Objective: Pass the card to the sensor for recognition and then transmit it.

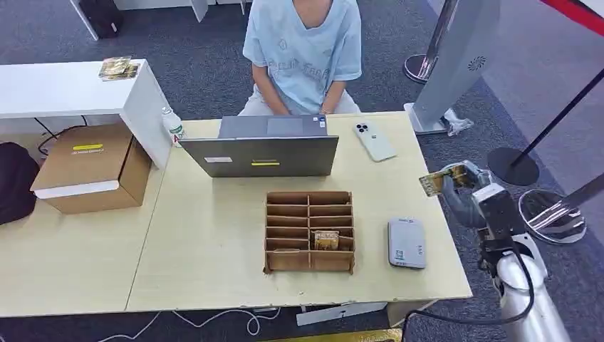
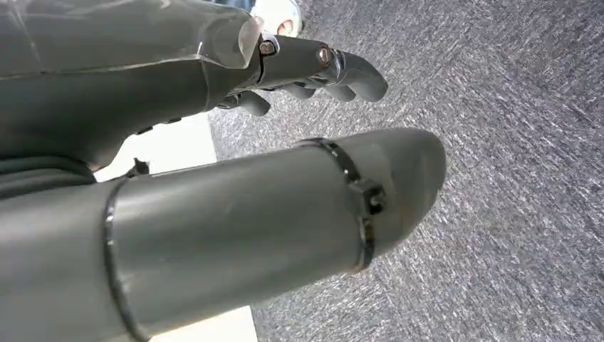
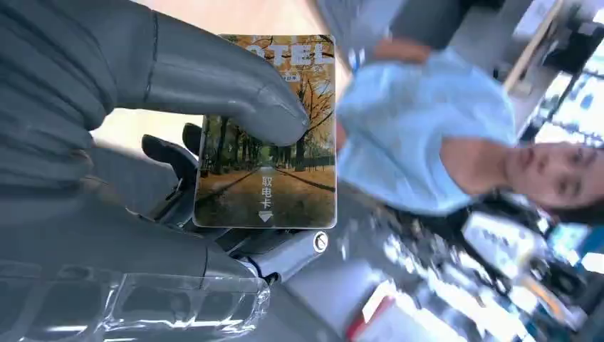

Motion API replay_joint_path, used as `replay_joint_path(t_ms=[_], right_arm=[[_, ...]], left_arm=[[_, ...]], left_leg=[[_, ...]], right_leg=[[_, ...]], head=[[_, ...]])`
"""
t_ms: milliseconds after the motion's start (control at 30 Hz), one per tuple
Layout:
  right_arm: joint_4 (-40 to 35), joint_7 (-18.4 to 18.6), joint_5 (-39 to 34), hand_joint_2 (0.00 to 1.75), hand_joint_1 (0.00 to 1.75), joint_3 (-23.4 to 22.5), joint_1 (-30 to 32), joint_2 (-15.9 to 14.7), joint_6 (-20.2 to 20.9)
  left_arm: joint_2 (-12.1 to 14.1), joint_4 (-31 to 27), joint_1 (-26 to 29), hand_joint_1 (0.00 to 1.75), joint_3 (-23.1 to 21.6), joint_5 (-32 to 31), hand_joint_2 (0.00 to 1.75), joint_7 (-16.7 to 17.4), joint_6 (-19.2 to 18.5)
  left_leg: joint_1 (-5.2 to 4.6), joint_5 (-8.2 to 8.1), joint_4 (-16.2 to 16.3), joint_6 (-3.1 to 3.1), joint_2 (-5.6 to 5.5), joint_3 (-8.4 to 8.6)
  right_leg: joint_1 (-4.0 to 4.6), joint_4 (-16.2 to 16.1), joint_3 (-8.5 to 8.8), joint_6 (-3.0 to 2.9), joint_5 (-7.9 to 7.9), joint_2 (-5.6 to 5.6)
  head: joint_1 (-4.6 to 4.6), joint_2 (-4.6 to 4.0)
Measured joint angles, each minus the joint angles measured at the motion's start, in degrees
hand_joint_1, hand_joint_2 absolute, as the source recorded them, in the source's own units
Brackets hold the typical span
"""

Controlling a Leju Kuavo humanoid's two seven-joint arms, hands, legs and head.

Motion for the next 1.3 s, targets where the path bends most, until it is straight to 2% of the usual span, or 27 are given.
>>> replay_joint_path(t_ms=[200,333,367,400,433,533,600,667,767,933,1067,1167,1300], right_arm=[[-3.9,-2.1,28.3,1.75,1.75,6.3,-5.0,3.5,-21.1],[-4.3,-3.6,36.6,1.75,1.75,11.4,-9.9,4.9,-30.3],[-4.1,-3.1,42.8,1.75,1.75,13.2,-11.8,5.4,-34.7],[-3.9,-3.3,46.6,1.75,1.75,14.3,-13.3,5.6,-36.9],[-4.2,-5.7,52.3,1.75,1.75,15.6,-14.5,6.7,-38.9],[-6.0,-14.1,60.7,1.75,1.75,15.6,-17.5,11.0,-40.3],[-6.1,-14.7,63.1,1.75,1.75,15.7,-19.6,13.7,-40.4],[-5.6,-12.6,66.3,1.75,1.75,17.0,-22.7,16.6,-40.4],[-4.1,-9.1,68.5,1.75,1.75,18.4,-26.5,18.3,-40.4],[3.7,0.8,72.8,1.75,1.75,21.8,-34.0,19.8,-40.4],[16.0,8.3,72.4,1.75,1.75,22.9,-42.7,21.4,-38.8],[25.9,13.9,72.9,1.75,1.75,22.9,-49.3,22.7,-34.1],[36.0,18.1,73.4,1.75,1.75,22.9,-55.5,23.2,-32.2]], left_arm=[[0.0,0.0,-0.4,0.00,-0.4,0.0,0.00,-0.5,-0.1],[0.0,0.0,-0.8,0.00,-1.1,0.0,0.00,-1.0,-0.2],[0.0,0.0,-0.8,0.00,-1.3,0.0,0.00,-1.0,-0.2],[0.0,0.0,-0.8,0.00,-1.4,0.0,0.00,-1.0,-0.2],[0.0,0.0,-0.9,0.00,-1.6,0.0,0.00,-1.1,-0.1],[0.0,0.0,-0.8,0.00,-2.2,0.0,0.00,-1.6,-0.1],[0.0,0.0,-0.9,0.00,-2.4,0.0,0.00,-1.7,0.0],[0.0,0.0,-0.9,0.00,-2.4,0.0,0.00,-1.9,0.0],[0.0,0.0,-0.8,0.00,-2.4,0.0,0.00,-2.2,0.0],[0.0,0.0,-0.8,0.00,-2.4,0.0,0.00,-2.3,-0.1],[0.1,0.0,-0.7,0.00,-2.4,0.0,0.00,-2.3,-0.1],[0.1,0.0,-0.6,0.00,-2.4,0.0,0.00,-2.3,-0.2],[0.1,0.0,-0.6,0.00,-2.4,0.0,0.00,-2.4,-0.5]], left_leg=[[0.02,0.02,0.0,-0.02,0.01,0.00],[0.01,0.04,0.0,-0.03,0.00,-0.01],[0.00,0.05,0.0,-0.02,0.01,-0.01],[0.00,0.08,0.0,-0.06,0.01,0.01],[0.00,0.08,0.0,-0.06,0.00,0.01],[0.01,0.08,0.0,-0.06,0.00,-0.01],[0.02,0.08,0.0,-0.06,0.02,0.00],[0.03,0.09,0.0,-0.08,0.00,-0.01],[0.02,0.09,0.0,-0.08,-0.01,-0.02],[0.01,0.11,0.0,-0.07,0.00,-0.01],[0.00,0.16,0.0,-0.10,0.00,-0.01],[0.01,0.16,0.0,-0.10,-0.02,-0.01],[0.02,0.17,0.0,-0.09,-0.07,-0.02]], right_leg=[[0.01,0.0,-0.01,0.00,0.00,0.01],[0.02,0.0,0.00,-0.01,0.01,0.00],[0.02,0.0,0.00,-0.02,0.01,0.01],[0.02,0.0,0.00,-0.03,0.03,0.02],[0.02,0.0,0.02,-0.03,0.03,0.02],[0.01,0.1,0.00,-0.03,0.02,0.01],[0.01,0.1,-0.01,-0.03,0.02,0.06],[0.02,0.1,-0.03,-0.04,0.02,0.02],[0.02,0.1,-0.01,-0.03,0.02,0.01],[0.02,0.1,0.00,-0.02,0.06,0.01],[0.01,0.1,-0.01,-0.02,0.10,0.02],[0.01,0.1,-0.01,-0.02,0.10,0.00],[0.01,0.1,-0.01,-0.02,0.10,-0.03]], head=[[0.00,0.00],[0.02,0.00],[0.02,0.00],[0.00,0.00],[0.02,0.00],[0.02,0.00],[0.00,0.00],[0.00,0.00],[0.02,0.00],[0.04,0.00],[0.00,0.00],[0.02,0.00],[0.02,0.00]])
